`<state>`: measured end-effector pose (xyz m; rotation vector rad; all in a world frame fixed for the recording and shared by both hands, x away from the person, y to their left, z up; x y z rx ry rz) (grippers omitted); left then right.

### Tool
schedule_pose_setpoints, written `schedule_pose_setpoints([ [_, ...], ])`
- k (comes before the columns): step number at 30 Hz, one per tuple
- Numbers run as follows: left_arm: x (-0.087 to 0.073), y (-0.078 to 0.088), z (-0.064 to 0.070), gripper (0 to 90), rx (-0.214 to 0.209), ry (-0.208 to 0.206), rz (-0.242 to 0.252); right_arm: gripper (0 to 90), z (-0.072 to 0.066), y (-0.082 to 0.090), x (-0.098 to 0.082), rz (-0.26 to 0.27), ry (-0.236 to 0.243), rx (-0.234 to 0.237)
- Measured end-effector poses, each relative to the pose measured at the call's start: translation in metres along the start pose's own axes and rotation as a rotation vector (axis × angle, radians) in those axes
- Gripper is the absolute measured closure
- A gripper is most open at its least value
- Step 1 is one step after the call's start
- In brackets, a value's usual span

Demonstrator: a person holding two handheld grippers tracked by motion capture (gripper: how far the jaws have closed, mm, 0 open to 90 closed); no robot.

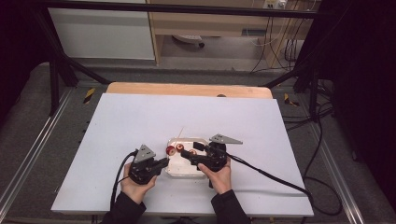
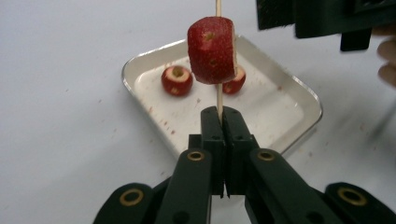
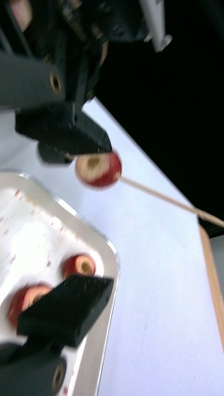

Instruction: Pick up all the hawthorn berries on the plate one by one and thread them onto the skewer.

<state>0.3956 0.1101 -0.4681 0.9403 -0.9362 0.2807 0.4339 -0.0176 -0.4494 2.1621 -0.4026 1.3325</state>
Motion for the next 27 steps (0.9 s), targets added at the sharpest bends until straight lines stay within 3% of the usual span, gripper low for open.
schedule_pose_setpoints([
  [2, -0.005, 0.005, -0.007, 88.5, 0.008, -0.015, -0.014, 20.0, 0.004, 0.002, -0.004, -0.053, 0.035, -0.013],
  [3, -0.008, 0.007, -0.009, 88.5, 0.011, -0.02, -0.02, 20.0, 0.004, 0.002, -0.004, -0.053, 0.035, -0.013],
  [6, -0.017, 0.014, -0.016, 88.5, 0.025, -0.061, -0.037, 15.4, 0.011, 0.004, -0.011, -0.144, 0.092, -0.035],
  [7, -0.019, 0.016, -0.018, 88.5, 0.031, -0.065, -0.041, 15.0, 0.015, 0.006, -0.014, -0.197, 0.12, -0.049],
  [8, -0.022, 0.018, -0.02, 88.5, 0.027, -0.067, -0.046, 15.0, 0.015, 0.006, -0.014, -0.197, 0.12, -0.049],
  [11, -0.027, 0.022, -0.025, 88.5, 0.019, -0.077, -0.06, 16.0, 0.024, 0.009, -0.017, -0.284, 0.157, -0.066],
  [14, -0.032, 0.024, -0.029, 88.5, 0.01, -0.076, -0.077, 16.9, 0.029, 0.011, -0.016, -0.321, 0.165, -0.083],
  [17, -0.036, 0.025, -0.032, 88.5, 0.013, -0.078, -0.089, 19.4, 0.034, 0.012, -0.014, -0.381, 0.212, -0.103],
  [23, -0.038, 0.028, -0.033, 88.6, 0.019, -0.092, -0.089, 20.4, 0.032, 0.007, -0.001, -0.439, 0.254, -0.106],
  [27, -0.04, 0.029, -0.035, 88.5, 0.019, -0.091, -0.093, 21.2, 0.032, 0.001, 0.001, -0.52, 0.292, -0.119],
])
Point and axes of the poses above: each handheld gripper's, and its own axes: y roughly backward along the jaws, x roughly out of its top, z roughly to its right, the point moved 9 cm from there along -y, roughly forward along the jaws, and after that the axes turned 8 degrees about y, right-handed, at the moved point
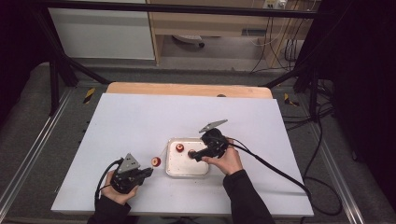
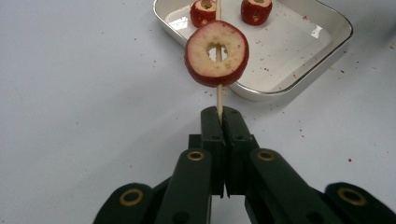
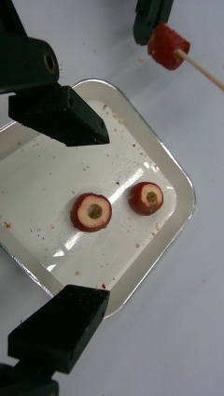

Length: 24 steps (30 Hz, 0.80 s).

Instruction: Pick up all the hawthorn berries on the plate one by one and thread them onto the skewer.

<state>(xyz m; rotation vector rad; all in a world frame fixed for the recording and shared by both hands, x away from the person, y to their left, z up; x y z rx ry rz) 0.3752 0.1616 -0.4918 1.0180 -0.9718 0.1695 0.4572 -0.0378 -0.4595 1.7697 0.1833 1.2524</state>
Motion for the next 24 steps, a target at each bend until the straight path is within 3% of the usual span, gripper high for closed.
schedule_pose_setpoints([
  [6, -0.002, -0.002, -0.001, 88.6, 0.001, -0.002, -0.011, 28.2, 0.001, -0.013, 0.001, -0.149, 0.061, -0.005],
  [9, -0.002, -0.002, -0.001, 88.5, 0.001, -0.001, -0.014, 33.1, 0.0, -0.021, 0.001, -0.205, 0.059, 0.019],
  [24, -0.002, -0.002, -0.001, 88.6, -0.003, -0.001, -0.016, 50.7, 0.004, -0.045, 0.005, -0.351, -0.001, 0.073],
])
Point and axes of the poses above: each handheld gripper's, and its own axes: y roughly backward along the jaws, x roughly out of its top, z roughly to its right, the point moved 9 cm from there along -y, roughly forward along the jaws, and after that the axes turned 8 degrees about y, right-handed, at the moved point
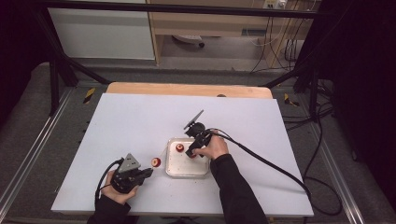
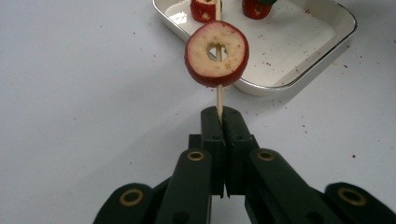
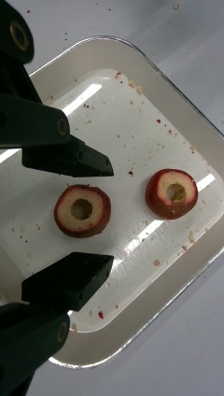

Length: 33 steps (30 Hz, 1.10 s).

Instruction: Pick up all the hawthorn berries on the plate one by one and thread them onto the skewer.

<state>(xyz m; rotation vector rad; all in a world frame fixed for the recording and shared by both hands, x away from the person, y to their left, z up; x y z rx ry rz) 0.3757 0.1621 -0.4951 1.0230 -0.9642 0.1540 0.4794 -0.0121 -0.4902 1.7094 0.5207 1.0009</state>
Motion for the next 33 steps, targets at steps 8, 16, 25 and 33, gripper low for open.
schedule_pose_setpoints([
  [8, 0.0, 0.0, 0.0, 88.6, 0.0, 0.0, -0.001, 57.6, 0.002, -0.003, -0.002, -0.029, -0.009, 0.014],
  [16, 0.0, 0.0, 0.0, 88.6, 0.002, -0.002, -0.002, 61.8, 0.002, -0.003, -0.003, -0.04, -0.024, 0.023],
  [25, 0.0, 0.0, 0.001, 88.6, 0.003, -0.001, 0.003, 62.2, -0.004, 0.016, 0.002, 0.053, -0.035, 0.032],
  [33, 0.002, 0.001, 0.002, 88.6, 0.0, 0.002, 0.016, 62.2, -0.016, 0.036, 0.006, 0.212, -0.068, 0.065],
])
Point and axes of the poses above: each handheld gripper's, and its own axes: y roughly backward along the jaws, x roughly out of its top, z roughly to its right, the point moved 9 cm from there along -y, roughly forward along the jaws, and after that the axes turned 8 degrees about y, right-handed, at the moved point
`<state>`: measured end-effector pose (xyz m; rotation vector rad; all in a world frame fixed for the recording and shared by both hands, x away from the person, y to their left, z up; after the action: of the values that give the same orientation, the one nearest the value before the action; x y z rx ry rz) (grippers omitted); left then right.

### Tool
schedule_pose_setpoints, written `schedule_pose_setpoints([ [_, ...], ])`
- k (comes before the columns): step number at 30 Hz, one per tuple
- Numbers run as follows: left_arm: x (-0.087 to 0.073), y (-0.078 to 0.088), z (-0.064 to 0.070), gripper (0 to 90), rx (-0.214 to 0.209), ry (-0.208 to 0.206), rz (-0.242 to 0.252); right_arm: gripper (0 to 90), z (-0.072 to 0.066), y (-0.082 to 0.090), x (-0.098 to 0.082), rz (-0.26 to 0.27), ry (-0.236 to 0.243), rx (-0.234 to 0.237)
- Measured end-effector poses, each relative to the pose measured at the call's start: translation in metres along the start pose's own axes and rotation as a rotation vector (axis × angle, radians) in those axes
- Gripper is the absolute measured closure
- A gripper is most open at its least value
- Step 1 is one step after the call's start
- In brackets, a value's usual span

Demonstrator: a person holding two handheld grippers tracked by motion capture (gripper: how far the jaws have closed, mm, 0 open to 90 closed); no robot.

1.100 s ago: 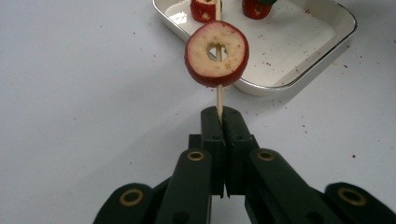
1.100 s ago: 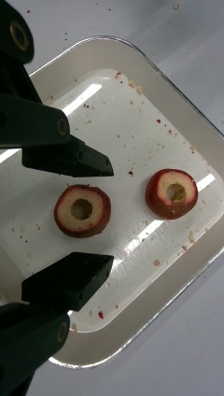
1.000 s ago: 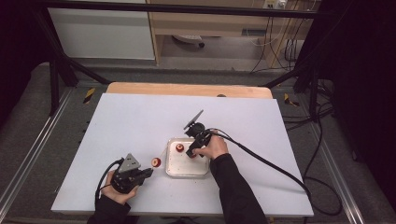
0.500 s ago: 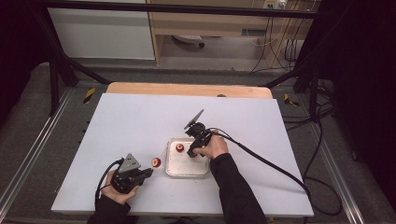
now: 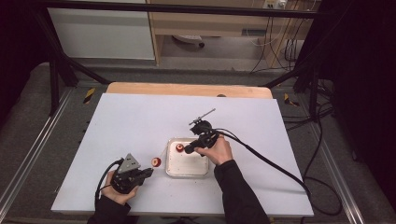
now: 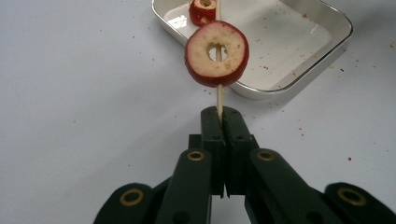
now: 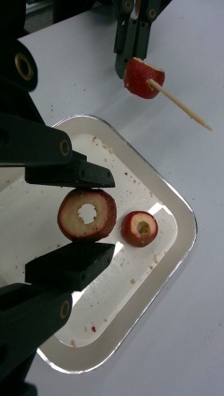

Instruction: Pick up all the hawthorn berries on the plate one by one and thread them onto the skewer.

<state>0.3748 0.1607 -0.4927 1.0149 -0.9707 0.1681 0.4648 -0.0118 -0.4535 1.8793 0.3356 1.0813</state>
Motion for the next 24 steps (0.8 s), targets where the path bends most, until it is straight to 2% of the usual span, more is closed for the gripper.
schedule_pose_setpoints([
  [8, 0.001, -0.001, 0.002, 88.6, -0.003, 0.002, 0.005, 62.2, -0.004, 0.005, -0.005, 0.179, -0.069, 0.042],
  [13, 0.001, 0.0, 0.004, 88.6, -0.003, 0.002, 0.009, 62.3, -0.004, 0.007, -0.009, 0.263, -0.116, 0.066],
  [19, 0.002, 0.001, 0.006, 88.6, -0.003, 0.008, 0.023, 62.3, -0.004, 0.012, -0.008, 0.4, -0.177, 0.101],
  [24, 0.004, 0.001, 0.008, 88.6, -0.002, 0.012, 0.036, 62.4, -0.005, 0.016, -0.006, 0.486, -0.212, 0.119],
])
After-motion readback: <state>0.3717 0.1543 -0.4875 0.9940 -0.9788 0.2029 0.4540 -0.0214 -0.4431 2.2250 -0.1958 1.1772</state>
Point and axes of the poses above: each handheld gripper's, and its own axes: y roughly backward along the jaws, x roughly out of its top, z roughly to its right, the point moved 9 cm from there along -y, roughly forward along the jaws, and after that the axes turned 8 degrees about y, right-handed, at the moved point
